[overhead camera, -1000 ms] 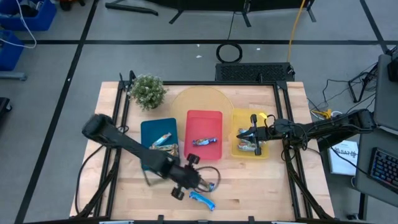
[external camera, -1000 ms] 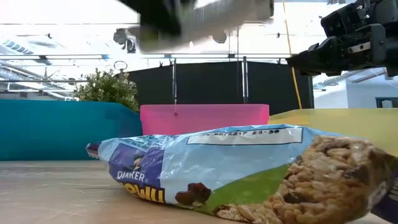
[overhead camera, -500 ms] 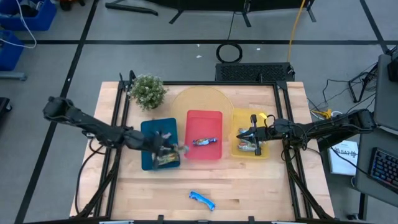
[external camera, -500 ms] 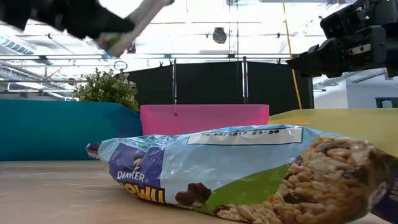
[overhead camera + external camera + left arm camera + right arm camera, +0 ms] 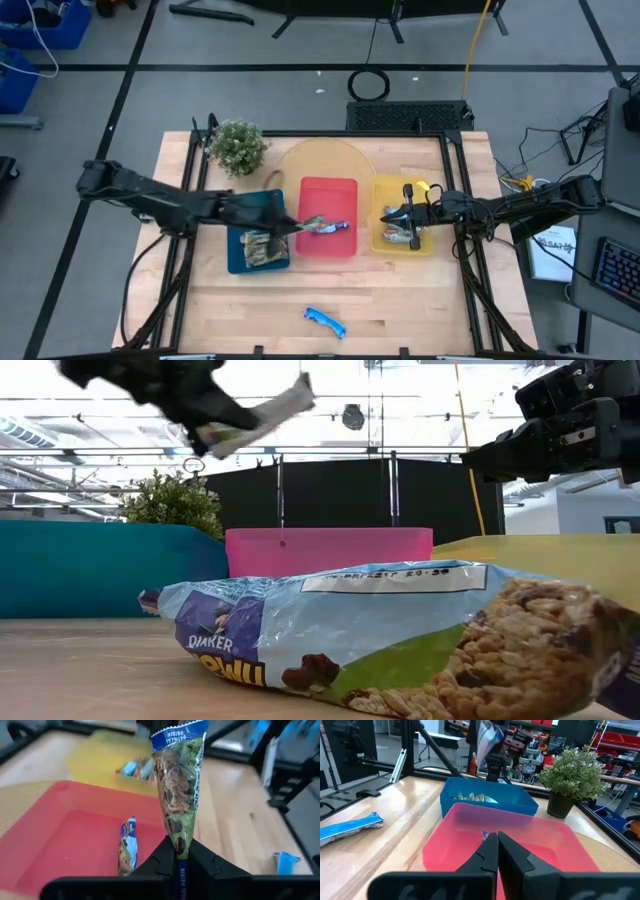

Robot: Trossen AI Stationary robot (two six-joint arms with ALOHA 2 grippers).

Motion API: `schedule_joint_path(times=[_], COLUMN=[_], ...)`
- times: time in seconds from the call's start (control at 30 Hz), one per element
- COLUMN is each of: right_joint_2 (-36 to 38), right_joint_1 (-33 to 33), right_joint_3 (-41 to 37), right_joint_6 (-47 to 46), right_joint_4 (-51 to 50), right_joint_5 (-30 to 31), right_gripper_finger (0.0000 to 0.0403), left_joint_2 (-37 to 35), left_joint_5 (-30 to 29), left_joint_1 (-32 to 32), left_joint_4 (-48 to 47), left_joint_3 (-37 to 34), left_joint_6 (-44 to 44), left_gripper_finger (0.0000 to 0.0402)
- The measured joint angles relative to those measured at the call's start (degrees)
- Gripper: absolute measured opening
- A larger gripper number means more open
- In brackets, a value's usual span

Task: Pick and place Granola Bars by type
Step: Put the blue granola bar into the red bin

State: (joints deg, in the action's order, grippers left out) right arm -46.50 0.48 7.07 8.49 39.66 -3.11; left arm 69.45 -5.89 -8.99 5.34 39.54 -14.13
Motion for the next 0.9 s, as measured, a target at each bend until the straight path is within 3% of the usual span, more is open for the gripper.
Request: schedule_joint_path(times=[0.2, 0.33, 0.43, 0.63, 0.9], right_joint_2=[0.0, 0.0, -0.02, -0.02, 0.0], right_joint_1=[0.0, 0.01, 0.01, -0.01, 0.01], right_joint_3=[0.0, 0.0, 0.0, 0.0, 0.0], right_joint_6=[0.06, -0.07, -0.01, 0.46, 0.34], right_joint_4=[-0.02, -0.18, -1.2, -1.41, -1.79], right_joint_5=[0.0, 0.0, 0.0, 0.01, 0.0], right_gripper_finger=[0.0, 0.0, 0.0, 0.0, 0.0], left_joint_2=[16.79, 25.72, 30.17, 34.31, 32.46], left_joint_5=[2.02, 9.61, 11.88, 11.93, 13.5], left_joint_1=[3.26, 5.32, 6.58, 8.9, 10.24], left_joint_4=[-10.59, -12.15, -12.2, -13.36, -14.42], left_joint_3=[15.21, 19.26, 21.21, 22.72, 22.72], left_joint_6=[6.19, 7.84, 7.96, 5.88, 2.86], left_gripper_finger=[0.005, 0.0027, 0.0013, 0.0035, 0.0098])
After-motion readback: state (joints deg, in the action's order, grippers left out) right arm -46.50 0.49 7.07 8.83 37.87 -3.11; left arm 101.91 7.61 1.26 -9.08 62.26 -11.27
